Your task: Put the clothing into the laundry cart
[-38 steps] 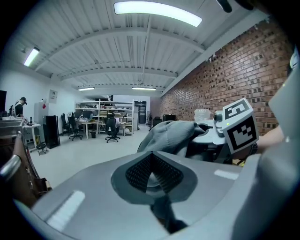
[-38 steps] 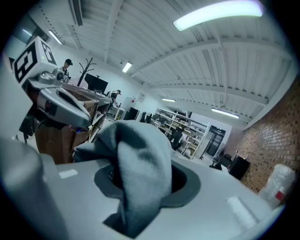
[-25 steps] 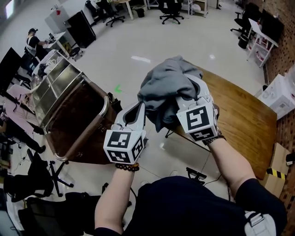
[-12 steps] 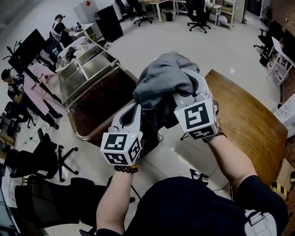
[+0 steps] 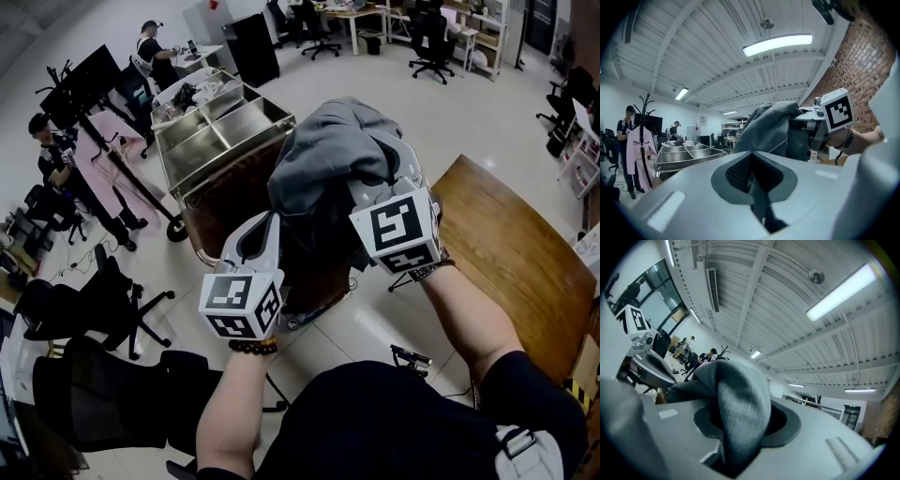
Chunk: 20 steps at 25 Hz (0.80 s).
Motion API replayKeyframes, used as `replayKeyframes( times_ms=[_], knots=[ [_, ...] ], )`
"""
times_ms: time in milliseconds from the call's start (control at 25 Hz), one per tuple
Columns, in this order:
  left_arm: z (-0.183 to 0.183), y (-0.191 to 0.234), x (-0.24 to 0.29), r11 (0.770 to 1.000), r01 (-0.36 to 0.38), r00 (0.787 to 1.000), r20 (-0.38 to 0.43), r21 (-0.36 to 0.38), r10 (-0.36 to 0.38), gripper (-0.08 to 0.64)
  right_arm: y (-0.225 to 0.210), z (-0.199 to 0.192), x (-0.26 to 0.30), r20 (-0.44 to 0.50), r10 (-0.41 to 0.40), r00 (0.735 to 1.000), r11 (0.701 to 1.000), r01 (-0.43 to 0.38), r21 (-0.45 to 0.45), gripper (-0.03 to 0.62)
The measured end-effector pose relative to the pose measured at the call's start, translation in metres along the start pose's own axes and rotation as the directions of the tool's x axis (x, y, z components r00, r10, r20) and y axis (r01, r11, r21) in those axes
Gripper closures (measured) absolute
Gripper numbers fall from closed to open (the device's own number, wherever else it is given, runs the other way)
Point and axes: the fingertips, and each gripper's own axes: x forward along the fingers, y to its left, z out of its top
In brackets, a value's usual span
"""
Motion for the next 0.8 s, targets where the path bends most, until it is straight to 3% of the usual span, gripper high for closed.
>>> replayKeyframes(
  times_ms=[440, 800],
  knots=[
    [0.007, 0.055, -0.067, 0.999, -0.045, 0.999, 0.016, 0.008, 0.045, 0.559, 0.059, 0.048, 0.031, 0.008, 0.020, 1.000, 1.000, -0.020, -0.014, 0.437],
    [-0.009, 0.090, -0.088, 0.994, -0.107, 0.994, 0.013, -0.014, 0.107, 0.558, 0.109, 0.026, 0.074, -0.044, 0.106, 0.993, 0.994, -0.107, -0.017, 0.436]
  ],
)
